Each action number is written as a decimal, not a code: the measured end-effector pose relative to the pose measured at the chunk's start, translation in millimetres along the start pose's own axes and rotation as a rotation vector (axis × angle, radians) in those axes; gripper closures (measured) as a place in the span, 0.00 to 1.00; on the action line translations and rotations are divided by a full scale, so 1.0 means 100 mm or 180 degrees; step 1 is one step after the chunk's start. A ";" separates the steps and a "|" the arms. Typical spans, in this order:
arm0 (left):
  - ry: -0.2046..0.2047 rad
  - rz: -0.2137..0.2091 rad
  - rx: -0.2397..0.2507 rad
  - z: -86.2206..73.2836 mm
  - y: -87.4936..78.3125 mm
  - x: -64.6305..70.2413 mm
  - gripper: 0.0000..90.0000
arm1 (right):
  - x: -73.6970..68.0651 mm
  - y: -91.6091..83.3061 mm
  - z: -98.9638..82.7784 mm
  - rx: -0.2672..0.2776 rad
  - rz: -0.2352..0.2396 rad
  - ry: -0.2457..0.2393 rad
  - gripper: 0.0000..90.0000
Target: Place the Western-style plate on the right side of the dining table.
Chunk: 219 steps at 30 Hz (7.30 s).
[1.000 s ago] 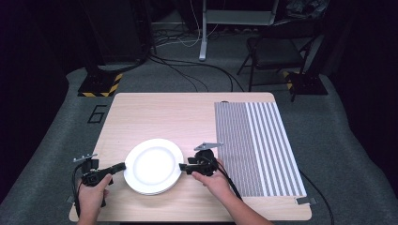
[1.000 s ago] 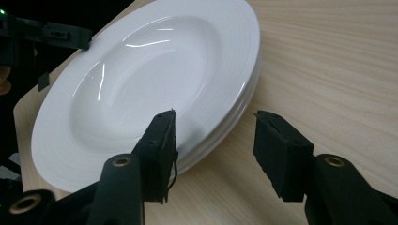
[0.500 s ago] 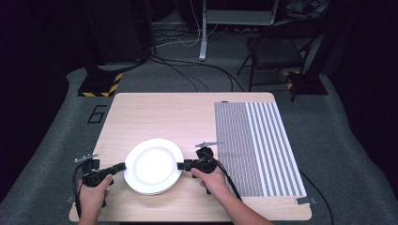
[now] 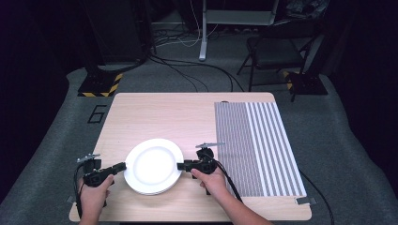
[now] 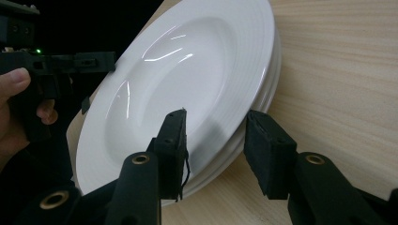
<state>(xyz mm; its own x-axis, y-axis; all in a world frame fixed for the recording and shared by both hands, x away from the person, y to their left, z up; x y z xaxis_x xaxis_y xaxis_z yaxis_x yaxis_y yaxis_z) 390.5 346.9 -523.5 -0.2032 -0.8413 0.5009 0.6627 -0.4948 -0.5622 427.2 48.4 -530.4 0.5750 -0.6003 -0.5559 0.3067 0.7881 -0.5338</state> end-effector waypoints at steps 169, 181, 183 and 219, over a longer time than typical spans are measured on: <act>0.0538 -0.0023 0.0125 -0.13 0.25 0.63 0.51 | -0.09 -0.20 -0.03 0.0471 -0.0957 -0.0495 0.48; 0.0783 0.0185 0.0206 -0.13 0.25 0.70 0.51 | -0.10 -0.18 -0.05 0.0457 -0.1123 -0.0572 0.46; 0.0812 0.0199 0.0212 -0.14 0.25 0.72 0.50 | -0.09 -0.18 -0.05 0.0457 -0.1147 -0.0588 0.46; 0.0982 0.0218 0.0356 -0.07 0.32 0.94 0.48 | -0.08 -0.38 0.06 0.0680 -0.1371 -0.0631 0.44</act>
<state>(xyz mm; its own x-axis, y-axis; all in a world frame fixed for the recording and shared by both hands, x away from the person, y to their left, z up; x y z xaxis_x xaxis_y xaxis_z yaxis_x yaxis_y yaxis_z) 387.6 249.9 -499.1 -0.3527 -0.9065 0.2320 0.7540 -0.4222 -0.5033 415.4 23.8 -501.7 0.4888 -0.8552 -0.1722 0.6831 0.4980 -0.5341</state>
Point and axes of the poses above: each handheld gripper's, and its own axes: y roughly forward along the jaws, z roughly out of its top, x roughly to its right, the point moved 6 cm from there along y, roughly forward along the jaws, and after that the axes turned 2 degrees about -z, right-handed, at the moved point
